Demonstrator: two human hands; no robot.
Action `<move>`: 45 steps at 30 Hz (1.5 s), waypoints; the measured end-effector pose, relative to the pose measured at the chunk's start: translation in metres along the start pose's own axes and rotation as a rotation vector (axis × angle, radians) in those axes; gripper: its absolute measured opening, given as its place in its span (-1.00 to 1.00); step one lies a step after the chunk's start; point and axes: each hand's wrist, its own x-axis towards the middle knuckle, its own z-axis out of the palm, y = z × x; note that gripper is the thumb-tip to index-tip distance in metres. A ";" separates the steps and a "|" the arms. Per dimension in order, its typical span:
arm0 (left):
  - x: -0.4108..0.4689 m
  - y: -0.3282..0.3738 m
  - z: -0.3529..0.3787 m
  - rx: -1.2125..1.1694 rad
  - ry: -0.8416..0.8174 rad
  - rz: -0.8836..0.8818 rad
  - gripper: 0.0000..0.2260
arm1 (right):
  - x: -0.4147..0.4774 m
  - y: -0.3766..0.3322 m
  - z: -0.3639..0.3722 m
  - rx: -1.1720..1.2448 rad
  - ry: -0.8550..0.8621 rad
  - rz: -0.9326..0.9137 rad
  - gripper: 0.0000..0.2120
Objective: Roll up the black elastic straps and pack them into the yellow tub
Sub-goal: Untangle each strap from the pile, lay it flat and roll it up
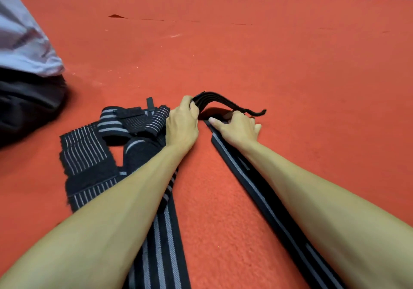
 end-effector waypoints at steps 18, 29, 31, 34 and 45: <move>-0.013 0.034 0.006 -0.242 -0.323 -0.156 -0.65 | -0.046 0.030 -0.072 0.700 -0.190 -0.219 -0.86; -0.129 0.144 -0.054 -0.906 -0.736 -0.124 -0.76 | -0.091 0.017 -0.201 1.050 0.302 -0.089 -0.79; -0.148 0.162 -0.062 -0.808 -0.746 -0.057 -0.86 | -0.103 0.017 -0.223 1.131 0.304 -0.026 -0.78; -0.168 0.183 -0.071 -0.692 -0.747 0.052 -0.85 | -0.125 0.019 -0.256 1.274 0.288 0.060 -0.94; -0.205 0.257 -0.137 -0.837 -0.776 0.061 -0.81 | -0.202 0.021 -0.340 1.489 0.164 0.019 -0.89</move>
